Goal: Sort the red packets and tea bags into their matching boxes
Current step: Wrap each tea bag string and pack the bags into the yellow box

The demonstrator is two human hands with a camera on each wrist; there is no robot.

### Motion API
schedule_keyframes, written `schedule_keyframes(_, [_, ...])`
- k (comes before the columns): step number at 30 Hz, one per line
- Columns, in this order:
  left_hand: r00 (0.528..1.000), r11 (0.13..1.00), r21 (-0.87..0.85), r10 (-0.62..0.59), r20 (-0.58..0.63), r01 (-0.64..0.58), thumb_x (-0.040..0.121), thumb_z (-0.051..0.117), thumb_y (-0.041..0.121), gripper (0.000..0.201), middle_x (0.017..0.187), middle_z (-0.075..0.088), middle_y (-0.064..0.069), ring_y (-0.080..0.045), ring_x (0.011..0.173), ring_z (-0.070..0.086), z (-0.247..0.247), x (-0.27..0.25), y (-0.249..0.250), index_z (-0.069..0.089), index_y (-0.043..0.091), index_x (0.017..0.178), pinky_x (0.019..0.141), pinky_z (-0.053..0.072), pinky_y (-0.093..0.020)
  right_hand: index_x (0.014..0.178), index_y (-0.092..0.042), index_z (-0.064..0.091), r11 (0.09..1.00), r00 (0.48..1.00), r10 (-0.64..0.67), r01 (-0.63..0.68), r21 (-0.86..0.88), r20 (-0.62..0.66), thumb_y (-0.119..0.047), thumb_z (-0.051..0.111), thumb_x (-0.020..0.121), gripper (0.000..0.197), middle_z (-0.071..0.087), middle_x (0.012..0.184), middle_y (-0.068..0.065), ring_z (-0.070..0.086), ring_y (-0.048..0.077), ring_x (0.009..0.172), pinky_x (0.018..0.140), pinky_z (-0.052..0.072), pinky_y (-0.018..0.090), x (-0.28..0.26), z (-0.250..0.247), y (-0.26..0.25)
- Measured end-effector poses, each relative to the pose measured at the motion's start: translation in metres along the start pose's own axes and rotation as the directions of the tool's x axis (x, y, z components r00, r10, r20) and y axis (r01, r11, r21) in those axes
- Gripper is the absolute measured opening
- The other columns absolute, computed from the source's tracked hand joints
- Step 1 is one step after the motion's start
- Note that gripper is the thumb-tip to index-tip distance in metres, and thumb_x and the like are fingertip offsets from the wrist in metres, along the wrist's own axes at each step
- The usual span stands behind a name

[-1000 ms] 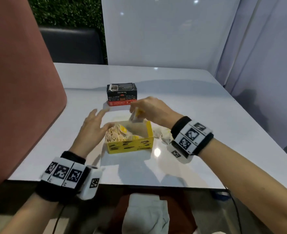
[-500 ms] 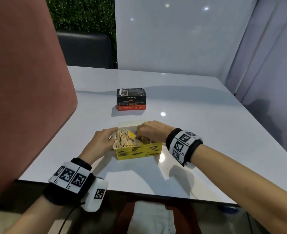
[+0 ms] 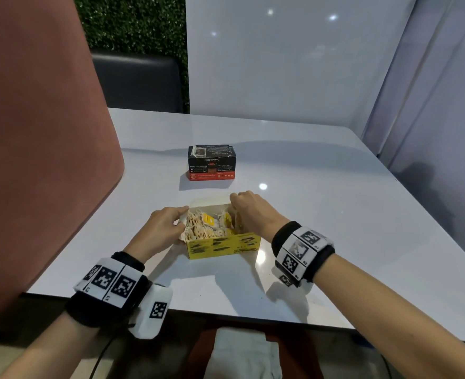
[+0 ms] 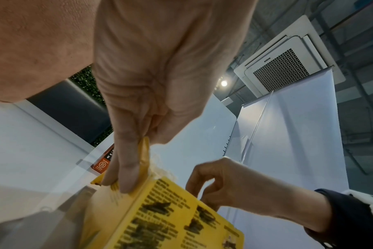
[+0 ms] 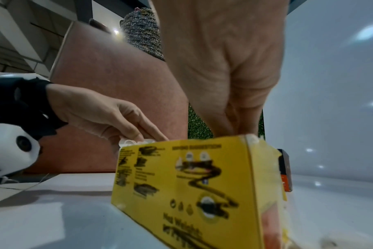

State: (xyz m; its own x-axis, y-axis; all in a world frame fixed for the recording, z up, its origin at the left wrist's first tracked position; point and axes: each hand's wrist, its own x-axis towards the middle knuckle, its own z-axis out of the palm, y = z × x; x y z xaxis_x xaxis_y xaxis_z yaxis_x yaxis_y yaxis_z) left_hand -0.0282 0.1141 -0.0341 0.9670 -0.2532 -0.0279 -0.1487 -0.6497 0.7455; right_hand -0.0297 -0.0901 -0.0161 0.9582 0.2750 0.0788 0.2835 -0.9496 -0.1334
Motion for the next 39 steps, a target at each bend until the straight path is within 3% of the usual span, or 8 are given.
schedule_keyframes(5, [0.999, 1.0, -0.007, 0.024, 0.027, -0.024, 0.091, 0.04, -0.003, 0.045, 0.142, 0.047, -0.004, -0.012, 0.102, 0.054, 0.0, 0.001, 0.003, 0.049, 0.004, 0.134, 0.06, 0.057, -0.017, 0.105, 0.003, 0.058, 0.996, 0.993, 0.082, -0.084, 0.029, 0.081, 0.005, 0.04, 0.092, 0.022, 0.057, 0.111, 0.023, 0.059, 0.04, 0.098, 0.082, 0.049, 0.039, 0.002, 0.007, -0.011])
schedule_keyframes(12, [0.999, 0.999, -0.006, 0.034, 0.041, -0.034, 0.092, 0.042, -0.002, 0.044, 0.14, 0.048, -0.006, -0.013, 0.102, 0.054, -0.001, 0.003, 0.004, 0.047, 0.004, 0.135, 0.061, 0.057, -0.017, 0.117, -0.008, 0.051, 0.998, 0.999, 0.024, -0.023, -0.05, 0.03, 0.004, 0.043, 0.089, 0.032, 0.06, 0.104, 0.017, 0.061, 0.037, 0.089, 0.062, 0.039, 0.034, 0.003, 0.018, -0.021])
schedule_keyframes(20, [0.999, 1.0, 0.002, 0.027, 0.026, -0.027, 0.092, 0.042, -0.001, 0.044, 0.138, 0.051, -0.009, -0.014, 0.1, 0.056, -0.001, 0.003, 0.006, 0.047, 0.003, 0.135, 0.06, 0.056, -0.017, 0.124, -0.013, 0.047, 0.999, 0.997, 0.031, -0.029, -0.031, 0.064, 0.004, 0.045, 0.089, 0.039, 0.06, 0.106, 0.016, 0.062, 0.037, 0.092, 0.069, 0.048, 0.038, -0.001, 0.01, -0.023])
schedule_keyframes(25, [1.0, 1.0, 0.003, 0.0, 0.019, 0.0, 0.091, 0.042, -0.002, 0.041, 0.142, 0.046, -0.004, -0.013, 0.097, 0.056, -0.004, 0.002, 0.008, 0.051, 0.001, 0.131, 0.057, 0.056, -0.016, 0.116, -0.019, 0.055, 0.962, 0.964, 0.211, -0.175, 0.21, -0.164, -0.005, 0.052, 0.089, 0.031, 0.065, 0.108, 0.01, 0.064, 0.027, 0.096, 0.083, 0.051, 0.033, -0.018, -0.031, 0.033])
schedule_keyframes(28, [1.0, 1.0, 0.019, -0.022, 0.016, 0.022, 0.09, 0.042, -0.003, 0.04, 0.143, 0.046, -0.003, -0.014, 0.099, 0.057, -0.005, 0.005, 0.005, 0.052, -0.001, 0.129, 0.057, 0.056, -0.017, 0.11, -0.015, 0.059, 0.937, 0.936, 0.348, -0.348, -0.005, 0.051, -0.01, 0.06, 0.086, 0.025, 0.063, 0.11, 0.011, 0.06, 0.029, 0.102, 0.079, 0.044, 0.032, -0.037, -0.038, 0.079])
schedule_keyframes(32, [0.999, 0.998, 0.045, -0.033, 0.024, 0.032, 0.09, 0.042, -0.003, 0.042, 0.142, 0.047, -0.004, -0.015, 0.1, 0.056, -0.005, 0.008, 0.005, 0.05, 0.0, 0.131, 0.059, 0.058, -0.02, 0.117, -0.009, 0.057, 0.919, 0.83, 0.394, -0.346, -0.189, 0.394, -0.03, 0.063, 0.085, 0.038, 0.062, 0.113, 0.011, 0.059, 0.027, 0.089, 0.074, 0.046, 0.031, -0.058, -0.019, 0.092])
schedule_keyframes(37, [0.999, 0.996, 0.079, -0.031, -0.041, 0.034, 0.093, 0.049, 0.009, 0.044, 0.138, 0.051, -0.009, -0.024, 0.117, 0.055, -0.013, -0.002, 0.016, 0.046, 0.014, 0.137, 0.087, 0.05, -0.032, 0.111, -0.006, 0.053, 0.927, 0.859, 0.365, -0.298, -0.23, 0.359, -0.028, 0.064, 0.082, 0.038, 0.057, 0.111, 0.011, 0.056, 0.027, 0.091, 0.069, 0.042, 0.033, -0.067, -0.002, 0.092])
schedule_keyframes(39, [0.981, 0.982, 0.18, 0.096, -0.168, -0.066, 0.093, 0.052, 0.016, 0.041, 0.136, 0.053, -0.007, -0.023, 0.121, 0.053, -0.015, -0.011, 0.027, 0.05, 0.018, 0.134, 0.095, 0.039, -0.024, 0.109, -0.004, 0.055, 0.926, 0.874, 0.361, -0.295, -0.234, 0.325, -0.02, 0.053, 0.087, 0.028, 0.057, 0.112, 0.013, 0.057, 0.029, 0.092, 0.069, 0.039, 0.032, -0.07, -0.001, 0.092])
